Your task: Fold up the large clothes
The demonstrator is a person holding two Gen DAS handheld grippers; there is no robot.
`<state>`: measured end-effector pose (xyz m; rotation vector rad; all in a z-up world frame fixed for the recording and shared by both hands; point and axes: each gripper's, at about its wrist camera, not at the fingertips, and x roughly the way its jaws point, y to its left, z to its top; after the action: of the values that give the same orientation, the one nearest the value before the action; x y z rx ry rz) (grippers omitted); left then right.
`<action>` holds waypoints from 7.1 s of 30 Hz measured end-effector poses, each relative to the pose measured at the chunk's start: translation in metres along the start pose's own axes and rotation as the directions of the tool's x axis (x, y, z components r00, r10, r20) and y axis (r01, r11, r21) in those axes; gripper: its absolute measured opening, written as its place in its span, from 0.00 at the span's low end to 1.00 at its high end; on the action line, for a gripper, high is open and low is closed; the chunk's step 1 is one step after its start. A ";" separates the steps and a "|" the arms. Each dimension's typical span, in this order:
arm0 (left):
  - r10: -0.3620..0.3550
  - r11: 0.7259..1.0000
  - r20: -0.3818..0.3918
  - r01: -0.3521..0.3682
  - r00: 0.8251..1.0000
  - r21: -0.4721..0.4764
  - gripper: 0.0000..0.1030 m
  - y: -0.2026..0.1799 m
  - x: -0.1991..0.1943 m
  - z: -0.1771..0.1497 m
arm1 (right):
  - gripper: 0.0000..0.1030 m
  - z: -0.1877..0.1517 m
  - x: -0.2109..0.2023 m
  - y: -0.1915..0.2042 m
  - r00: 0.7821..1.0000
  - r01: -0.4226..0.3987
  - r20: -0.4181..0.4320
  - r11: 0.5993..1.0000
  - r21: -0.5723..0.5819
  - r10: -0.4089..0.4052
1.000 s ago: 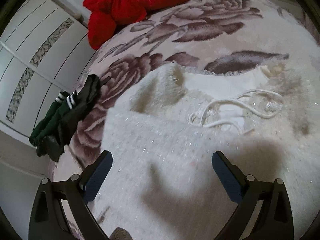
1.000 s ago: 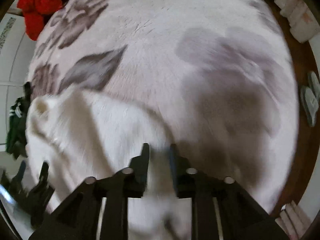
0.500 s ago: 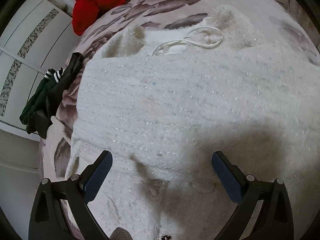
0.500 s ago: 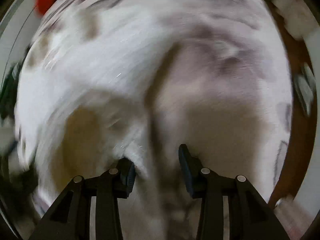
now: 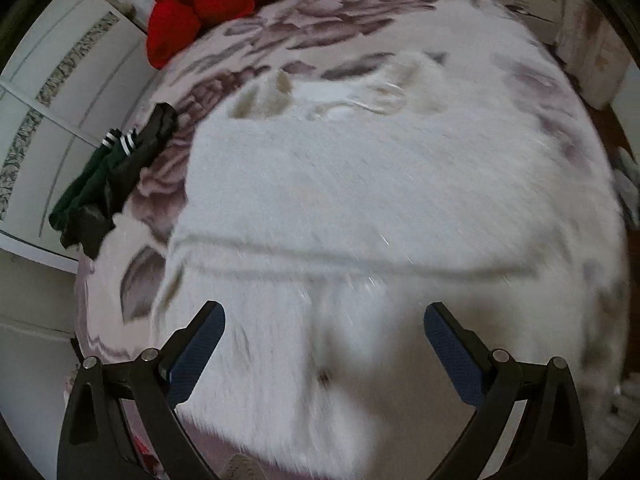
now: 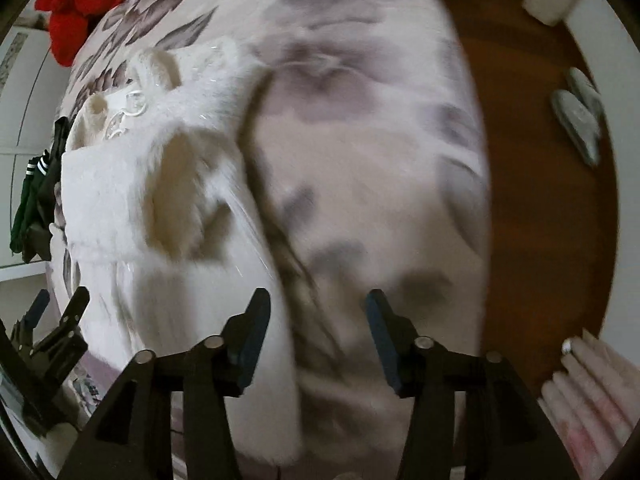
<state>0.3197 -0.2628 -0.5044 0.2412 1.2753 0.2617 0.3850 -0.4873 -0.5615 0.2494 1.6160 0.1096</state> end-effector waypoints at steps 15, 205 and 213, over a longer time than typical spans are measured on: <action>-0.260 0.959 -0.148 0.273 0.954 0.075 1.00 -0.113 -0.041 -0.074 | 0.71 -0.123 -0.083 -0.109 0.992 0.120 0.025 0.989 0.083 -0.123; -0.859 0.439 0.015 0.751 0.512 -0.494 0.12 0.315 0.176 -0.127 | 0.24 -0.189 0.150 0.199 0.902 -0.328 -0.200 0.909 0.259 0.382; -0.872 0.398 0.036 0.752 0.488 -0.526 0.54 0.346 0.201 -0.127 | 0.70 -0.205 0.140 0.186 0.856 -0.380 -0.288 0.900 0.213 0.430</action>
<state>0.2311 0.1341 -0.6109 -0.9165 1.3818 -0.2889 0.1925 -0.2580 -0.6433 0.7231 1.8864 0.3743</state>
